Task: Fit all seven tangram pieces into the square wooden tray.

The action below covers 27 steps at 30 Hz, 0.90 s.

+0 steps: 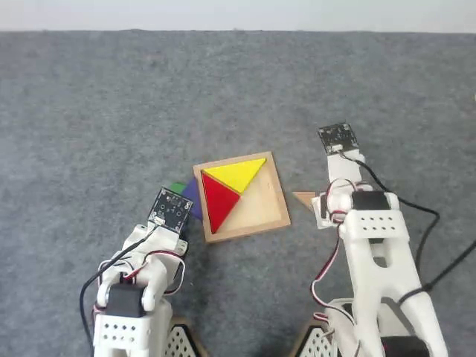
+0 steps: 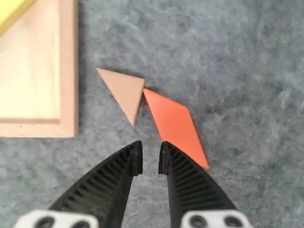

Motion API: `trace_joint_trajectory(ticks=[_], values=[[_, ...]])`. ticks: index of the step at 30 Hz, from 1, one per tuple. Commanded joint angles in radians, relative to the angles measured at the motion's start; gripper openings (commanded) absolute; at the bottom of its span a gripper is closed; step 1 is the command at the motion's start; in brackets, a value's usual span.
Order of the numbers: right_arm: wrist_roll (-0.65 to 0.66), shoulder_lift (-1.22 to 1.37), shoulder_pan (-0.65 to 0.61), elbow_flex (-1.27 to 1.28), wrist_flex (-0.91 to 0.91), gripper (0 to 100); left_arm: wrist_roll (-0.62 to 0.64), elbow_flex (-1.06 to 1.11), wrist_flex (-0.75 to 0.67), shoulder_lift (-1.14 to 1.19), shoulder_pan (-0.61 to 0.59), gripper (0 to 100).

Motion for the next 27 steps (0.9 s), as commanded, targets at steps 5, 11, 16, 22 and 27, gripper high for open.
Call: trace_joint_trajectory(ticks=[5,11,16,22,27], values=[[-0.021,-0.027,0.013,0.046,-0.093,8.0,-0.003,-0.01,0.008,-0.018,0.095,9],[-0.021,-0.027,0.015,0.052,-0.105,8.0,-0.011,-0.01,0.005,-0.018,0.124,9],[-0.025,-0.025,0.016,0.054,-0.104,8.0,-0.27,-0.058,-0.144,-0.018,-0.052,10],[-0.026,-0.025,0.016,0.054,-0.102,8.0,-0.27,-0.137,-0.199,0.009,-0.224,10],[-0.026,-0.025,0.015,0.069,-0.111,8.0,-0.212,-0.237,-0.178,0.184,-0.238,10]])
